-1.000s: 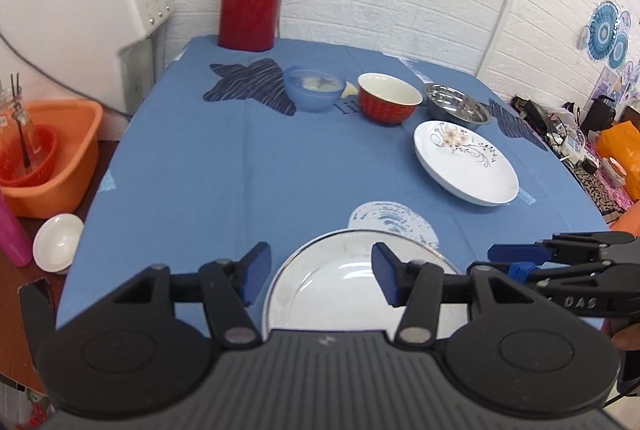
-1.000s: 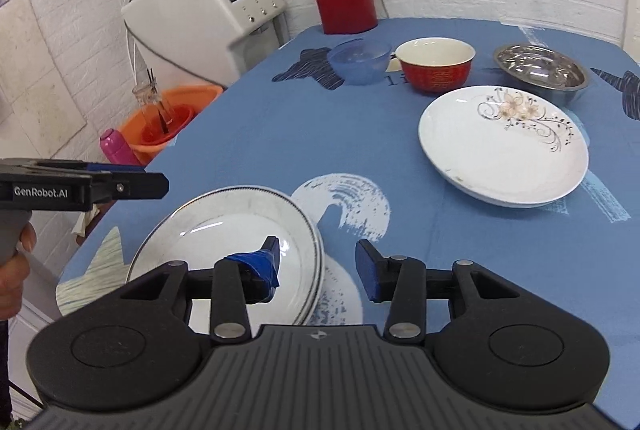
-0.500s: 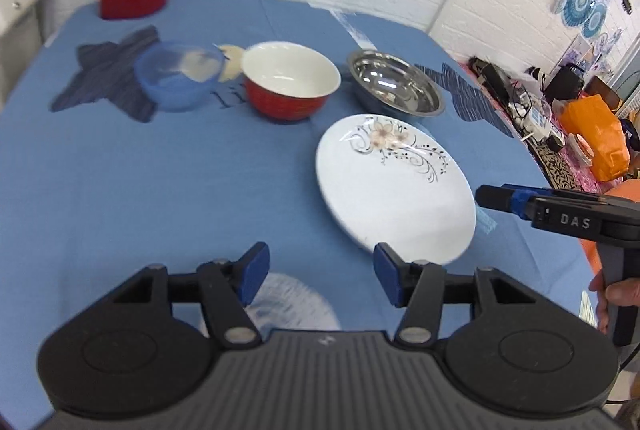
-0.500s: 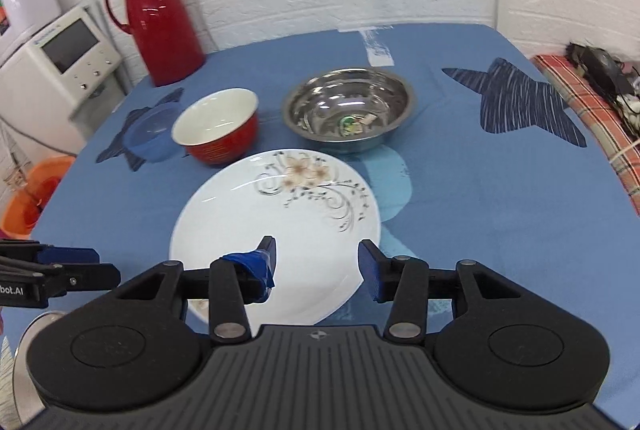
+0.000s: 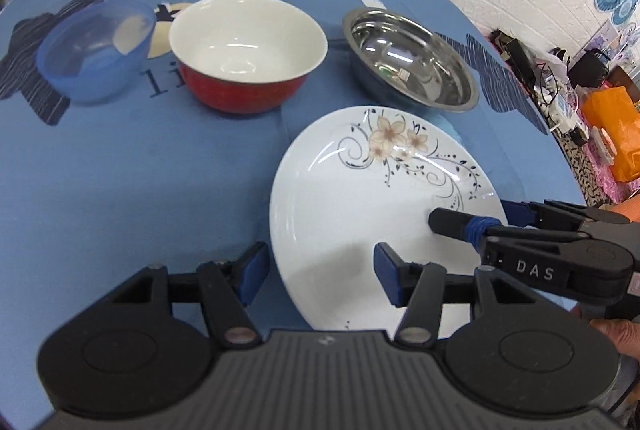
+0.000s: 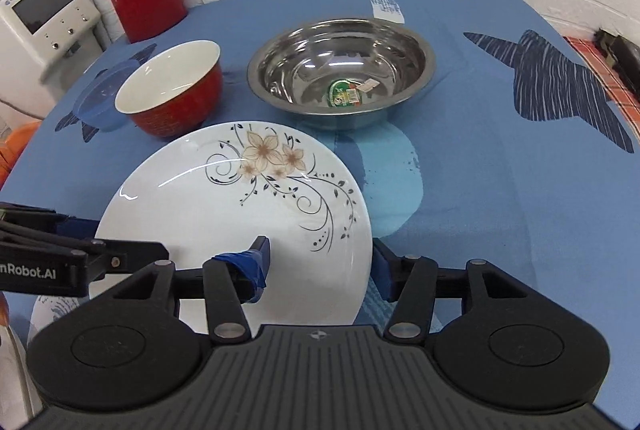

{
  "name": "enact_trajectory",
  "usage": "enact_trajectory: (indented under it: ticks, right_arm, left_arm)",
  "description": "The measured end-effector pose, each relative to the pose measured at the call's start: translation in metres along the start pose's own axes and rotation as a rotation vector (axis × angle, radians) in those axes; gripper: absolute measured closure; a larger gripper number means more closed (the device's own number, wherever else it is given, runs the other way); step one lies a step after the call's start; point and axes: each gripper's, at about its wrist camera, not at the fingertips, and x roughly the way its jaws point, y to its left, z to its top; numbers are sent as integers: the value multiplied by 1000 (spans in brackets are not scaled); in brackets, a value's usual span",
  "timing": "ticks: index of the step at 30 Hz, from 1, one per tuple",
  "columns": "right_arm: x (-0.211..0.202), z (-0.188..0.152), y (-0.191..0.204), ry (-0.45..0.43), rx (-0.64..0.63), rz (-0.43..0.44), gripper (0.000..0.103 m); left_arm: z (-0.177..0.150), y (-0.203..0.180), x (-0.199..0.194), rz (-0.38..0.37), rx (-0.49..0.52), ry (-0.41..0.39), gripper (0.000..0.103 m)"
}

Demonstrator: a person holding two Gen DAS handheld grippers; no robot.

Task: Organize plates and bowls
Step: 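Carry the floral plate with both tools and lower it onto the plate stack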

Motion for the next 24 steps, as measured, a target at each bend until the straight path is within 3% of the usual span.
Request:
enact_trajectory:
  ticks: [1, 5, 8, 16, 24]
  right_arm:
    - [-1, -1, 1, -1, -13, 0, 66]
    - [-4, -4, -6, -22, 9, 16, 77]
    - [-6, -6, -2, -17, 14, 16, 78]
    - [-15, -16, 14, -7, 40, 41, 78]
    - [-44, -20, 33, -67, 38, 51, 76]
  left_arm:
    - [1, -1, 1, 2, 9, -1, 58]
    - [-2, -5, 0, 70, 55, -19, 85]
    - [-3, 2, -3, 45, 26, -19, 85]
    - [-13, 6, -16, 78, 42, -28, 85]
    - [-21, 4, -50, 97, 68, -88, 85]
